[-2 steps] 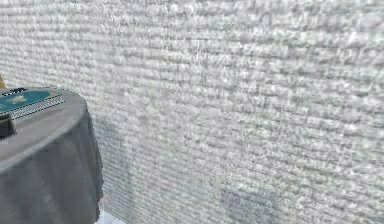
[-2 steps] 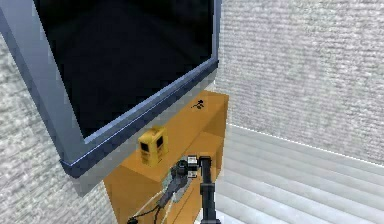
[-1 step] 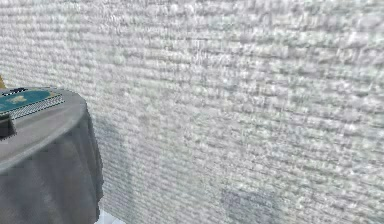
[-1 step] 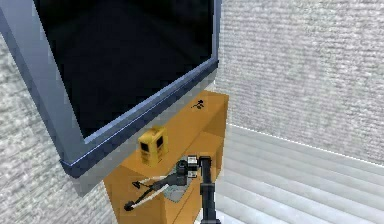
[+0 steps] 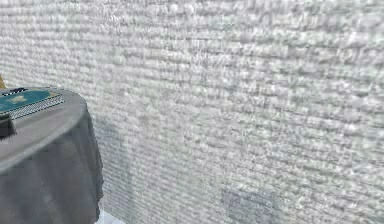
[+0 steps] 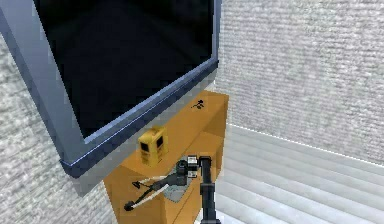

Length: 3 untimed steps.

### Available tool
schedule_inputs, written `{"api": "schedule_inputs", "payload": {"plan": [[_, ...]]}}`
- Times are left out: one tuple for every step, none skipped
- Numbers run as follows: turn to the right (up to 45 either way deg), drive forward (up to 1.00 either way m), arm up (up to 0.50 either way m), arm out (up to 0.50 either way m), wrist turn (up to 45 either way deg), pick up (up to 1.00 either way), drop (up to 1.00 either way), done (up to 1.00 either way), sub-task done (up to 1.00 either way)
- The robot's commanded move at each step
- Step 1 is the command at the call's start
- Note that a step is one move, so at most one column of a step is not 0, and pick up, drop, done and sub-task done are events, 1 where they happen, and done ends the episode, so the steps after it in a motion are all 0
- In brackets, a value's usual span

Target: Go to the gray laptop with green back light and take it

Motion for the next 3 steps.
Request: {"api": "schedule_inputs", "payload": {"plan": [[0.0, 0.00, 0.00, 0.00, 45.0, 0.00, 0.00, 0.00, 0.00], [0.0, 0.00, 0.10, 0.00, 0.0, 0.00, 0.00, 0.00, 0.00], [0.0, 0.00, 0.00, 0.00, 45.0, 0.00, 0.00, 0.00, 0.00]]}}
